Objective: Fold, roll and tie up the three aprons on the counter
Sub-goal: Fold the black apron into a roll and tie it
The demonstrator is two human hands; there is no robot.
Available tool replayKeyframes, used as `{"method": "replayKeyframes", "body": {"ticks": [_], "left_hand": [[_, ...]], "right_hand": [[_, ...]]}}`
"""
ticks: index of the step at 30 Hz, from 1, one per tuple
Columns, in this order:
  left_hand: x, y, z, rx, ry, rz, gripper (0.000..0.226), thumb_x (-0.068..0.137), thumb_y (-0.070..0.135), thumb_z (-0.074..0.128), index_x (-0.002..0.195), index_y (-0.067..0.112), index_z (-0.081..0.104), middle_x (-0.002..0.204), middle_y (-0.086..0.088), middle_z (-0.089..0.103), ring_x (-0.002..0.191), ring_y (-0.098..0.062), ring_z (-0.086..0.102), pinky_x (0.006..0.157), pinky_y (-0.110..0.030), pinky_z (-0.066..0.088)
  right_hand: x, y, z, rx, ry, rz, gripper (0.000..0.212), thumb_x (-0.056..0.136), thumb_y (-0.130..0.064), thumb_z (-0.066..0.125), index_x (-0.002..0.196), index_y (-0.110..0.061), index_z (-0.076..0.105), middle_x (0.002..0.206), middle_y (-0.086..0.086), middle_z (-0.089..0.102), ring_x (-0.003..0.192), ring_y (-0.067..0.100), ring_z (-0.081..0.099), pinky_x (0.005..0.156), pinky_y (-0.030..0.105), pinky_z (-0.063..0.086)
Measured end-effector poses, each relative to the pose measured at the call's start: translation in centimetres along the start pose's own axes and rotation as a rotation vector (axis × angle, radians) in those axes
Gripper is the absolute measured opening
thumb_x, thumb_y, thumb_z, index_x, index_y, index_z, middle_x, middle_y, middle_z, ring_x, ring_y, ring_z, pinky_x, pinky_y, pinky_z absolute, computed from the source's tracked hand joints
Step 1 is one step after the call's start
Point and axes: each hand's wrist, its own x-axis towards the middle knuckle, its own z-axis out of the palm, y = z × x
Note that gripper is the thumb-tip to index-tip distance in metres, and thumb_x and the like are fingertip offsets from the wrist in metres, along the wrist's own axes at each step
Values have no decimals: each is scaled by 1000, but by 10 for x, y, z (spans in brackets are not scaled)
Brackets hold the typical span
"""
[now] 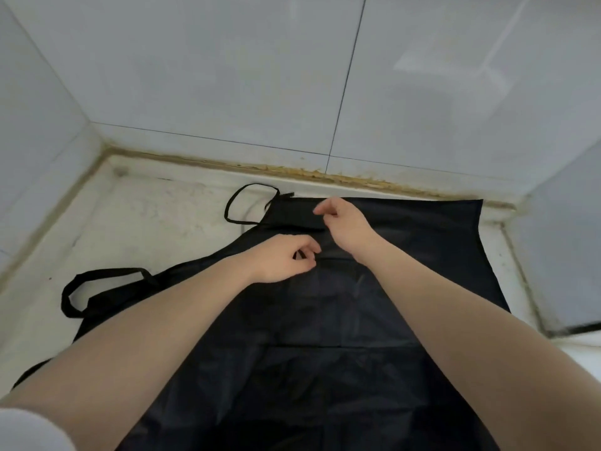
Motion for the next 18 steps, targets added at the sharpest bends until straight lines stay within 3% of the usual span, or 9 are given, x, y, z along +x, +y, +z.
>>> {"method": "replayKeyframes", "body": {"ticks": [2, 5, 7, 9, 11, 14, 16, 18], "left_hand": [[5, -20, -6, 158, 44, -30, 43, 95, 24, 50, 137, 18, 42, 135, 0, 48, 115, -16, 50, 96, -25, 40], [10, -48, -6, 413, 96, -60, 57, 96, 23, 45, 148, 15, 22, 156, -3, 17, 137, -26, 27, 111, -38, 29], [13, -62, -8, 516, 128, -69, 69, 93, 27, 51, 150, 17, 12, 159, 0, -3, 141, -26, 16, 112, -40, 29], [14, -67, -12, 566, 151, -90, 74, 92, 34, 53, 150, 16, 11, 158, 0, -9, 142, -27, 13, 109, -39, 34], [17, -70, -16, 598, 162, -125, 71, 93, 40, 49, 149, 15, 14, 158, -4, 0, 140, -27, 19, 104, -39, 39], [23, -75, -19, 631, 168, -157, 54, 98, 37, 39, 144, 12, 27, 146, -11, 30, 128, -27, 37, 92, -40, 46], [25, -78, -21, 680, 183, -141, 42, 100, 30, 36, 137, 11, 38, 136, -10, 40, 119, -27, 43, 84, -40, 47], [27, -79, -23, 769, 182, -138, 35, 99, 28, 40, 130, 13, 44, 127, -7, 50, 114, -26, 46, 84, -38, 42]], "right_hand": [[23, 13, 5, -374, 60, -81, 32, 97, -4, 38, 123, -12, 55, 131, 4, 51, 121, 21, 48, 97, 26, 40], [54, 27, 12, -634, -70, -130, 40, 99, -8, 35, 137, -14, 46, 147, 7, 35, 133, 27, 34, 108, 40, 35], [71, 32, 17, -755, -136, -140, 44, 99, -8, 36, 142, -15, 39, 152, 8, 27, 135, 30, 30, 107, 44, 36], [77, 34, 20, -820, -158, -128, 48, 97, -6, 39, 144, -14, 32, 151, 10, 26, 129, 33, 38, 99, 46, 43], [82, 34, 24, -854, -153, -100, 53, 95, -6, 45, 145, -14, 28, 149, 11, 26, 117, 35, 48, 89, 46, 49], [87, 29, 28, -915, -172, -47, 62, 91, -4, 53, 145, -15, 23, 149, 13, 22, 103, 37, 57, 73, 40, 50], [91, 24, 27, -914, -183, 24, 59, 91, -5, 55, 142, -12, 26, 134, 16, 43, 95, 32, 58, 68, 38, 47], [88, 17, 27, -975, -179, 61, 35, 91, -9, 56, 124, -9, 44, 112, 13, 59, 86, 27, 54, 65, 34, 43]]}}
